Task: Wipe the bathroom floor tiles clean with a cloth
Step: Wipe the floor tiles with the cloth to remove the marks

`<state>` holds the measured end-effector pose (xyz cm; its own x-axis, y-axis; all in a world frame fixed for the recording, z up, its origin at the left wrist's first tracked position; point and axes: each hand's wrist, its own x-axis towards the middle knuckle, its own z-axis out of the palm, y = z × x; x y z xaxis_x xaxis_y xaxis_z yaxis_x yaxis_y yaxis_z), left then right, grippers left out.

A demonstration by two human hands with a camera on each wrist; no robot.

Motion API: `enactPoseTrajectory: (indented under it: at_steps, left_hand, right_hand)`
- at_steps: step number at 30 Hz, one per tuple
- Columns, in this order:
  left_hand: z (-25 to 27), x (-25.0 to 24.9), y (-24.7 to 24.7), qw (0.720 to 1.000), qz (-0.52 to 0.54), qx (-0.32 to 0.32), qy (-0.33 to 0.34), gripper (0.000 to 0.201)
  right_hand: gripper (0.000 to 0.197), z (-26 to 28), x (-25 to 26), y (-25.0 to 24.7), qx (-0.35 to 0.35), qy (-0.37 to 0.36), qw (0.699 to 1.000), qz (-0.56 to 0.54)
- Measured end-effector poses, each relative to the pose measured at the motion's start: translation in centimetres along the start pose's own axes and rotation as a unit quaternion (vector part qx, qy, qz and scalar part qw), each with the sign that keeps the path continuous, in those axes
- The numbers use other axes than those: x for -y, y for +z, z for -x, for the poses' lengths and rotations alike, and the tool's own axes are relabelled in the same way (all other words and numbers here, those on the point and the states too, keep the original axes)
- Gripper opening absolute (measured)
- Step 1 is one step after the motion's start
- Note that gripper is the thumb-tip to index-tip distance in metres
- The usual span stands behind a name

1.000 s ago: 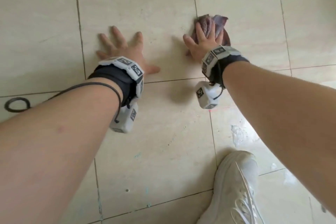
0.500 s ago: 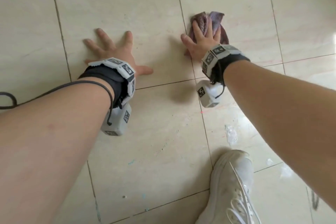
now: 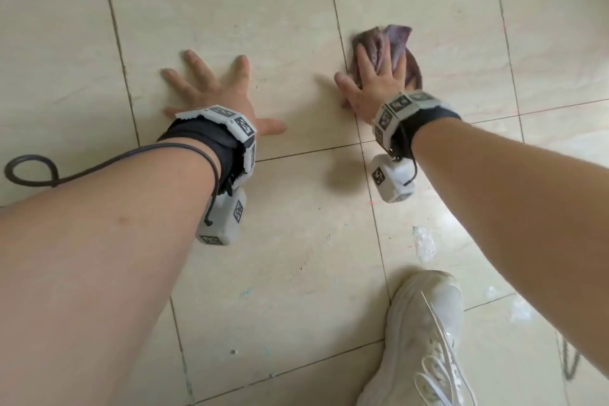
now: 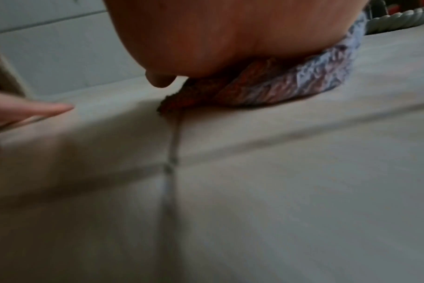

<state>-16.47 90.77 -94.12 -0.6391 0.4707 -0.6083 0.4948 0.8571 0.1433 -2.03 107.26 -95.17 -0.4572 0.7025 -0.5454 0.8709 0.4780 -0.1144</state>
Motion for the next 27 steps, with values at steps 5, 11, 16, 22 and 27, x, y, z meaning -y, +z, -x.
enactPoseTrajectory:
  at_steps: [5, 11, 16, 22, 27]
  left_hand:
    - [-0.1, 0.1, 0.1, 1.000, -0.004, -0.004, 0.003, 0.116]
    - [-0.1, 0.3, 0.0, 1.000, 0.004, -0.007, 0.008, 0.112]
    - [-0.4, 0.3, 0.1, 1.000, -0.001, -0.005, 0.008, 0.116]
    - [-0.3, 0.2, 0.1, 1.000, 0.001, -0.008, 0.008, 0.116]
    - [-0.1, 0.3, 0.0, 1.000, -0.005, -0.008, 0.011, 0.115]
  right_hand:
    - [0.072, 2.3, 4.4, 2.0, 0.020, -0.088, 0.995, 0.033]
    - [0.068, 8.4, -3.4, 4.4, 0.057, -0.109, 0.989, 0.081]
    - [0.075, -0.2, -2.1, -0.3, -0.006, 0.027, 1.000, 0.003]
    - [0.079, 1.1, 4.0, 1.2, 0.016, -0.083, 0.996, 0.020]
    - [0.073, 10.6, -0.3, 5.5, 0.076, -0.179, 0.974, 0.116]
